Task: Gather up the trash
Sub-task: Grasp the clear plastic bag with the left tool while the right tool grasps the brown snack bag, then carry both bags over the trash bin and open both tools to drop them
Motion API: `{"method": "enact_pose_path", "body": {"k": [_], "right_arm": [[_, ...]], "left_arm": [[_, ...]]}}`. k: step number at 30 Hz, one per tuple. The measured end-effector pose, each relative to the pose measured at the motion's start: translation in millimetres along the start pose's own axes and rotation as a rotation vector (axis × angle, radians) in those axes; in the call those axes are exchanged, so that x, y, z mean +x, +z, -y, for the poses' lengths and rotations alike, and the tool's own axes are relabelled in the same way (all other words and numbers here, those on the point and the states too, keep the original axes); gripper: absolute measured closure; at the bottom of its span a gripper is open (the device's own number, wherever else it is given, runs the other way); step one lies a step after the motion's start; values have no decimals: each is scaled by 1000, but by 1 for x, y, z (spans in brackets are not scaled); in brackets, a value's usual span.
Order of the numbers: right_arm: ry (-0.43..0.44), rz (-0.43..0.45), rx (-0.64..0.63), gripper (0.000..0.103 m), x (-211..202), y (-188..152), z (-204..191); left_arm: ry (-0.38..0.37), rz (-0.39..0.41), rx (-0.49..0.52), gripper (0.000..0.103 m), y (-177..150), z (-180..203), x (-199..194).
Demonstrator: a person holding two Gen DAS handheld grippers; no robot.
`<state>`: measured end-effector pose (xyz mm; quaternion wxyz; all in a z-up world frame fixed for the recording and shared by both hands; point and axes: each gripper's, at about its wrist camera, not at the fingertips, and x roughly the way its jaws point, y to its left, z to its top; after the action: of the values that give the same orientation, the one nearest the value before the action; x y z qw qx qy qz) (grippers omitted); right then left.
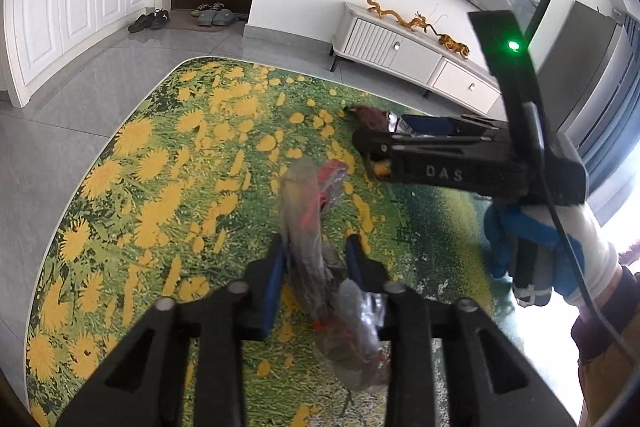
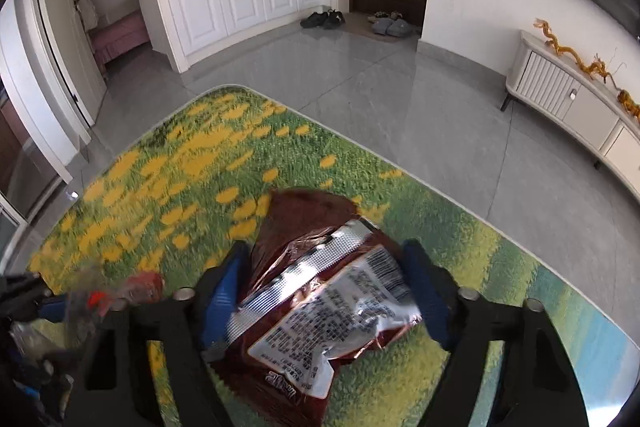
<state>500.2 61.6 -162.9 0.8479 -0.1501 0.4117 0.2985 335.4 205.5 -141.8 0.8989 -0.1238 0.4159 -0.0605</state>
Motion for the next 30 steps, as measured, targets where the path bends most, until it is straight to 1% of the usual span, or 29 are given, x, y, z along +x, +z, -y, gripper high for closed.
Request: {"method": "enact_pose_path", "body": {"k": [1,4,5,6,8,11,16,22,26,30], "right_arm": [[8,1,-2,40,-4,-4,-1],[10,0,-17,54,-16,-16,-6],[10,2,-15,66,-22,-22,-7],[16,2,-5,72,-28,-28,-7],[29,2,14,77,-38,-40,-8],[55,1,54,80,-58,-66,-9],[128,8,120,82,-105,-118,-18],[192,65,213,83,-178,-182,-36],[189,107,254,83,-225,-217,-40],[153,162,306,83,-273,-252,-32]], "left_arm": [[0,-2,3,87,0,0,1],[6,-6,8,92,-1,2,1],[8,-7,8,92,-1,2,1],[11,-8,8,93,-3,3,0],[15,-6,6,94,-8,4,-5],[30,-1,-3,94,-19,5,-15],[25,5,-16,94,-45,10,-45],[6,15,18,94,-81,36,-93],[-20,22,46,94,-102,58,-121],[-62,30,85,94,-118,91,-141]]}}
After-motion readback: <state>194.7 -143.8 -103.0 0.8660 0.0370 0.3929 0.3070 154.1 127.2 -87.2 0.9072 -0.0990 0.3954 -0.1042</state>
